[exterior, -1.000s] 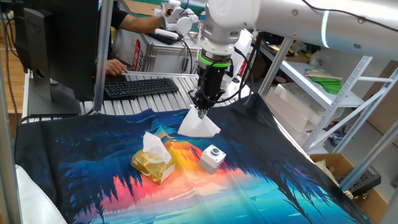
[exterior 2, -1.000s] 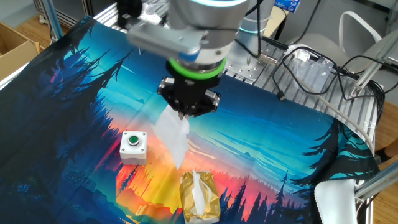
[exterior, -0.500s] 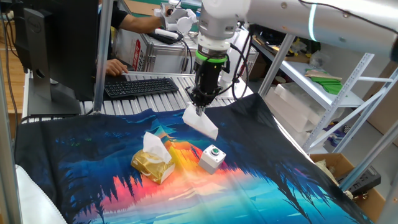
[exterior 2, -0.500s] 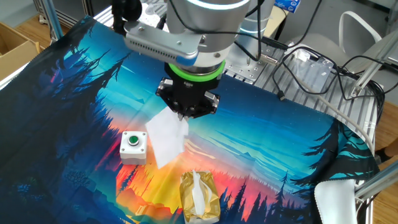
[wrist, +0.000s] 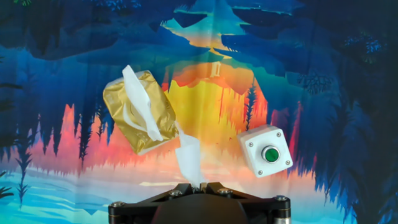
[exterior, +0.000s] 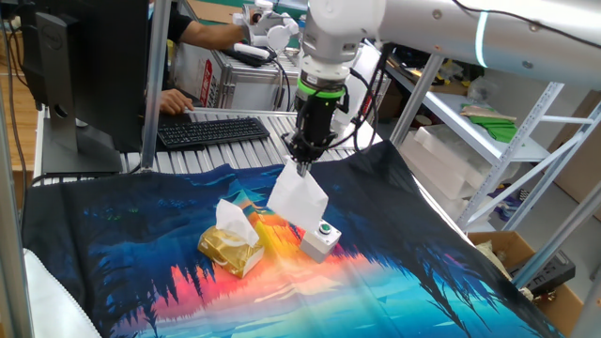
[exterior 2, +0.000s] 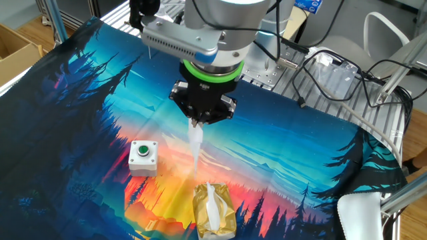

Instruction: Pull out a napkin

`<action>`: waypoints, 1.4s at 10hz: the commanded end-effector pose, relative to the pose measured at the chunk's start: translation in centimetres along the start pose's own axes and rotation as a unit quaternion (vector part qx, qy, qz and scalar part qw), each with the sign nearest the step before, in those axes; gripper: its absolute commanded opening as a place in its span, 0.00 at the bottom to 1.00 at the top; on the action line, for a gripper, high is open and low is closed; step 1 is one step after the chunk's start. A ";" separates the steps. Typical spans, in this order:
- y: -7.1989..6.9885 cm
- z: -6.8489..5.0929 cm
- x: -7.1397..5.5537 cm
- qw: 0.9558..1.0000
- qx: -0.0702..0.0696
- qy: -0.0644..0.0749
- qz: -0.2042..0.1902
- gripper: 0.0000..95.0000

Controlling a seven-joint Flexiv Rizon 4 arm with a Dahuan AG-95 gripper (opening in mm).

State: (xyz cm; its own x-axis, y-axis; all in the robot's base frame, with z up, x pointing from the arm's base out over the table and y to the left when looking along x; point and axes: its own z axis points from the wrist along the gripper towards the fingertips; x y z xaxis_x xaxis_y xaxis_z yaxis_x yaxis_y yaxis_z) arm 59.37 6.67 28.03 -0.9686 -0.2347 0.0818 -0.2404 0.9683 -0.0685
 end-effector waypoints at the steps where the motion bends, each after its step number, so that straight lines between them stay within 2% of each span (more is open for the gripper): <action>1: 0.0 0.2 0.3 1.000 -0.001 -0.005 0.000 0.00; 3: 0.0 0.2 0.3 1.000 0.005 -0.001 0.000 0.00; 5: 0.0 0.2 0.3 1.000 -0.004 -0.003 0.000 0.00; 7: 0.0 0.2 0.3 1.000 -0.003 0.001 0.006 0.00; 11: 0.0 0.2 0.3 0.999 -0.002 0.016 0.029 0.00; 14: 0.0 0.2 0.3 0.998 -0.006 0.036 0.042 0.00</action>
State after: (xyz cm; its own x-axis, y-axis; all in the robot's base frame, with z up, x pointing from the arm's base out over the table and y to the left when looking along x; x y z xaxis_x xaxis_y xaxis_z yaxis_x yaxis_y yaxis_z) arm 59.29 6.67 27.96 -0.9774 -0.1465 0.1524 -0.1577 0.9854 -0.0646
